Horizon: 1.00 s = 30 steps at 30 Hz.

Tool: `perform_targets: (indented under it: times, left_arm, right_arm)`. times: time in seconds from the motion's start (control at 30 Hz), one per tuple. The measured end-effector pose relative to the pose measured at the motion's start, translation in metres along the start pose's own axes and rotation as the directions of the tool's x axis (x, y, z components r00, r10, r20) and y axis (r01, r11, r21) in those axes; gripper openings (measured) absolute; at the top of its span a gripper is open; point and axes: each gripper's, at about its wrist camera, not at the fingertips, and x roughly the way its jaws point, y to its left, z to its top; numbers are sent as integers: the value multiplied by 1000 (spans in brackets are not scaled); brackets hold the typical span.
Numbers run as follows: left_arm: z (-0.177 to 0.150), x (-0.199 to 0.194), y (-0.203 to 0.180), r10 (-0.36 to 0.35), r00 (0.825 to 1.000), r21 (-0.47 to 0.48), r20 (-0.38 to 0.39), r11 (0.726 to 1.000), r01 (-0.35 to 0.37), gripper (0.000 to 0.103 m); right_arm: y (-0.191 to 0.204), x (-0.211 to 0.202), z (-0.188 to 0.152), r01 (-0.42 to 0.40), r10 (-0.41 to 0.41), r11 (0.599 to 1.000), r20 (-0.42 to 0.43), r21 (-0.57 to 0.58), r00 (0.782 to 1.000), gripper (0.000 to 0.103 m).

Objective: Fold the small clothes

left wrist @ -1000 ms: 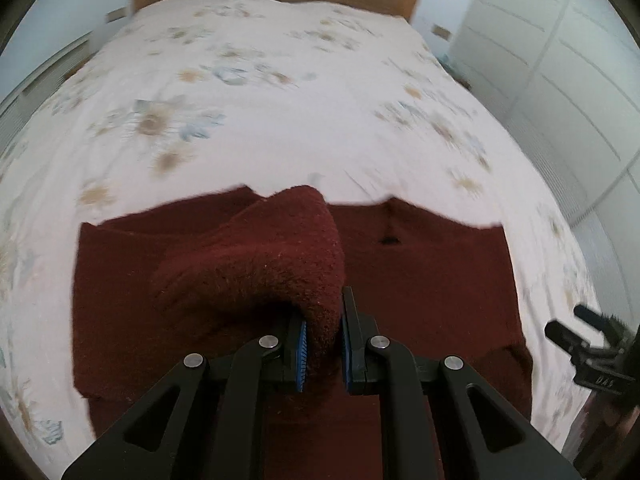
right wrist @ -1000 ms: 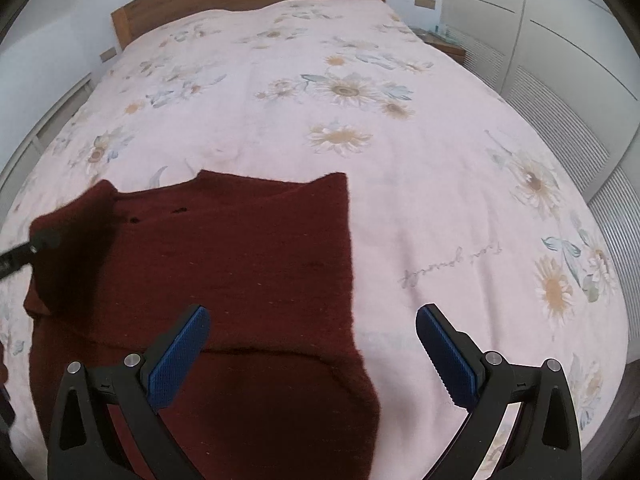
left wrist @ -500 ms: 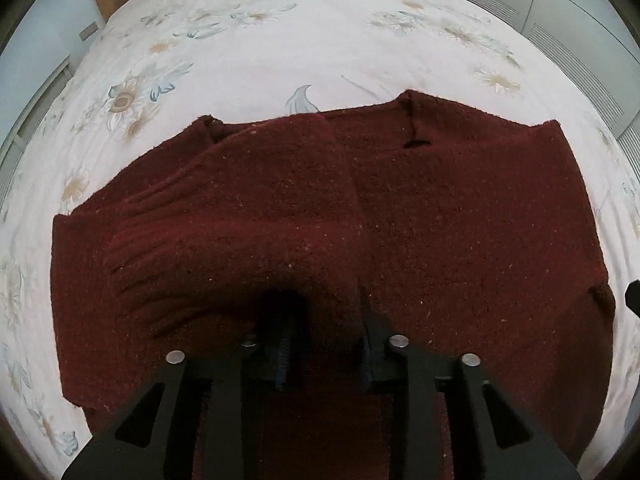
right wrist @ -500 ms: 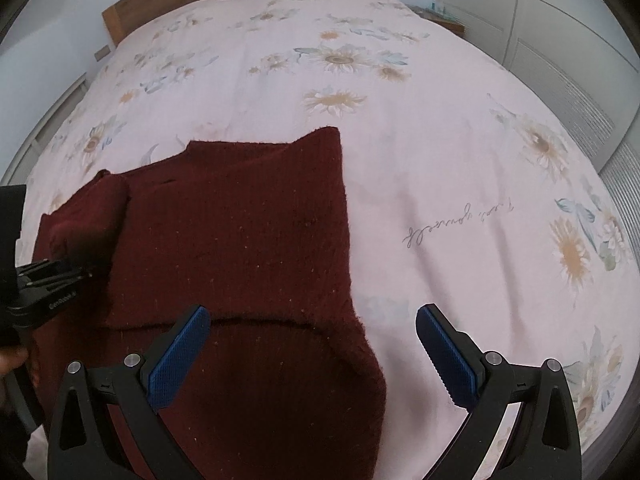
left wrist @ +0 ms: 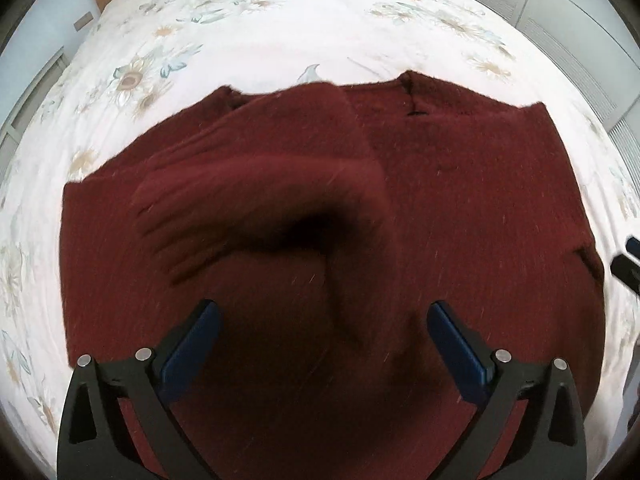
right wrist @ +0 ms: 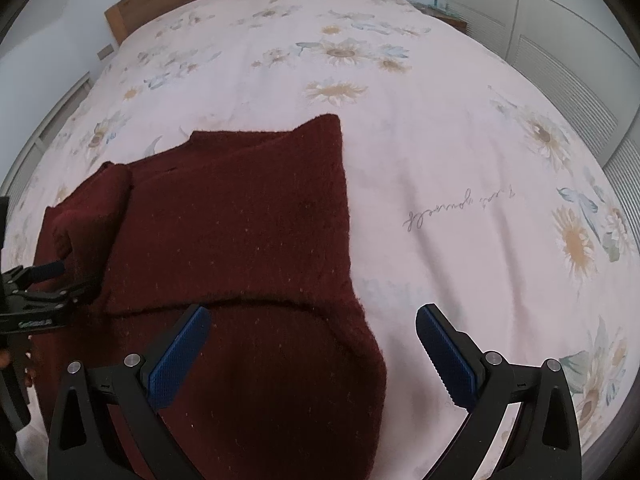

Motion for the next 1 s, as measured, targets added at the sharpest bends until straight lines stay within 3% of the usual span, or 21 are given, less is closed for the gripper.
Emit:
perform_targets:
  times: [0.2,0.37,0.63,0.73,1.0]
  left_arm:
    - [-36,-23,54,-11,1000,-57,16,998,12,102]
    - [-56,-35,105,65,997,-93,31,994,-62,102]
    - [-67,3,159,105,994,-183,-18,977,-106,98]
    - [-62,13,168,68,998,-209,3,976,-66,95]
    - [-52,16,164,34,998,-163,61,986,-23,57]
  right_arm:
    - [7,2,-1,-3,3,1000,-3,-15,1000,103]
    - [23,2,0,-15,14,999,-7,-44,1000,103]
    - [58,12,-1,-20,16,993,-36,-113,999,103]
    - [70,14,0,-19,15,992,-37,-121,999,103]
    - [128,26,11,-51,40,976,-55,-211,998,103]
